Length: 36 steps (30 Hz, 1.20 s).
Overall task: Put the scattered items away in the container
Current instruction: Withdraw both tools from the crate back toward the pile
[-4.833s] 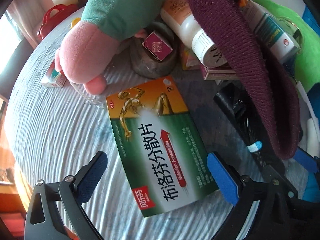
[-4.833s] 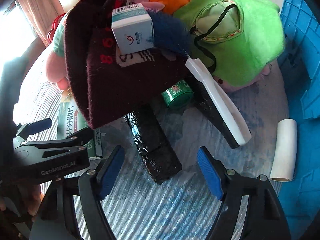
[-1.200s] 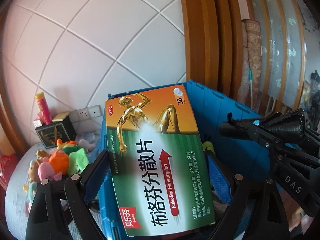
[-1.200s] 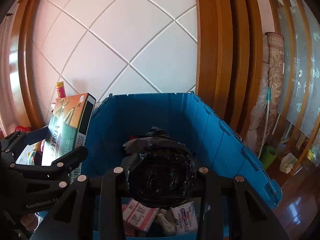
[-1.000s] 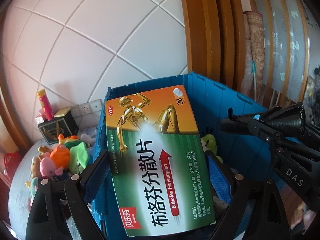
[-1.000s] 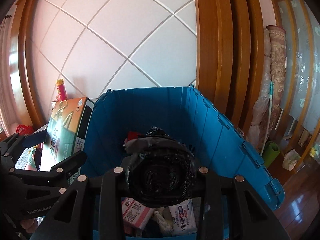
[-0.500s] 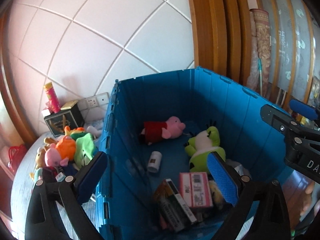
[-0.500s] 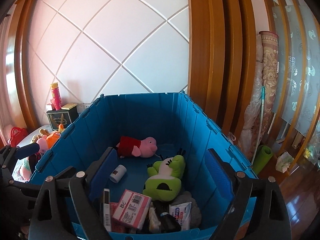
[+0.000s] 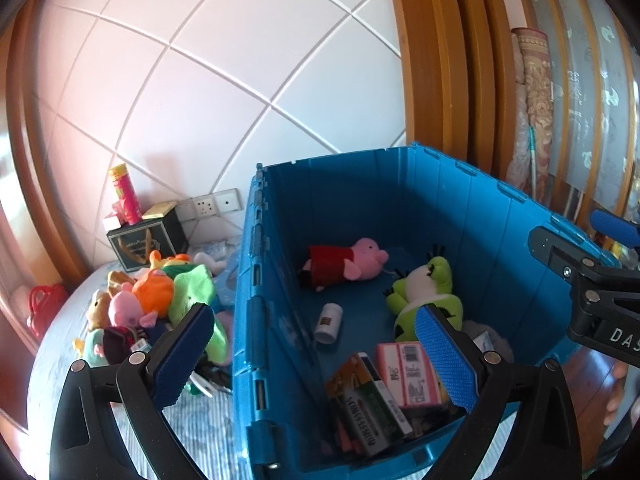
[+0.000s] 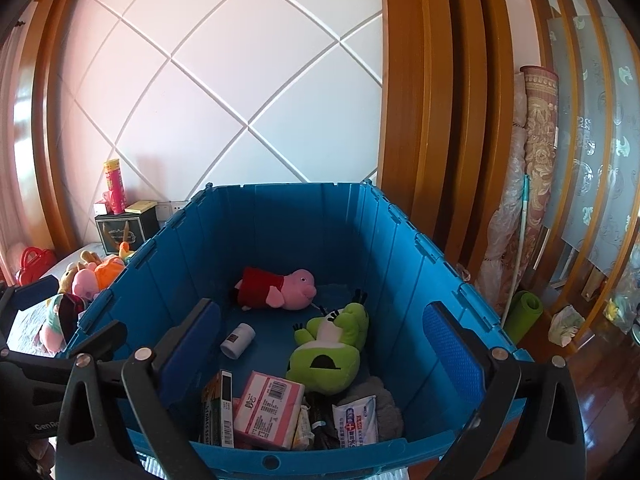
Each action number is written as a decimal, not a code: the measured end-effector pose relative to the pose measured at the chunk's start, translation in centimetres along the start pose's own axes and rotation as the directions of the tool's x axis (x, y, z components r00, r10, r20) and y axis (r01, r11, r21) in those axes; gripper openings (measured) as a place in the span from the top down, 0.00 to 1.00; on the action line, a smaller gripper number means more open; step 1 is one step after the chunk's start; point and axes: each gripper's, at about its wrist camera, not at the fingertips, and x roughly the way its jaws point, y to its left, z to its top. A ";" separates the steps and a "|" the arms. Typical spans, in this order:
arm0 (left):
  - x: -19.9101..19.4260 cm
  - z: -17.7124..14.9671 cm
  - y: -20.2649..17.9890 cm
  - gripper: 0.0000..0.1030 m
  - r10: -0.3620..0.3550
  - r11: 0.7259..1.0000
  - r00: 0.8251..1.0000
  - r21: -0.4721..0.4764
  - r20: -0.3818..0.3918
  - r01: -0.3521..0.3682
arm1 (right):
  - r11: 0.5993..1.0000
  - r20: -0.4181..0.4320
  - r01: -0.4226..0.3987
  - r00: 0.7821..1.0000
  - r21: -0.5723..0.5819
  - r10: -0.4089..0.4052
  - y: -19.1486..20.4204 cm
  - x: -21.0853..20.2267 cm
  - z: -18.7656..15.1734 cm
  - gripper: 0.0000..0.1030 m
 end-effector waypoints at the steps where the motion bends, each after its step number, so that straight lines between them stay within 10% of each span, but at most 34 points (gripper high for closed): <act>1: -0.1 0.0 0.2 0.01 0.003 1.000 1.000 -0.004 0.001 -0.003 | 1.000 -0.001 -0.004 1.000 -0.003 0.004 0.2 0.0 0.0 0.00; 19: -1.1 -1.6 7.4 0.01 0.087 0.992 0.996 -0.090 -0.019 -0.088 | 0.989 -0.005 -0.139 0.990 -0.043 0.139 7.4 0.1 0.5 0.00; 36: -0.2 -6.6 27.9 0.01 0.151 0.976 0.983 -0.139 -0.103 -0.164 | 0.973 0.018 -0.231 0.973 -0.014 0.232 25.6 0.3 0.7 0.00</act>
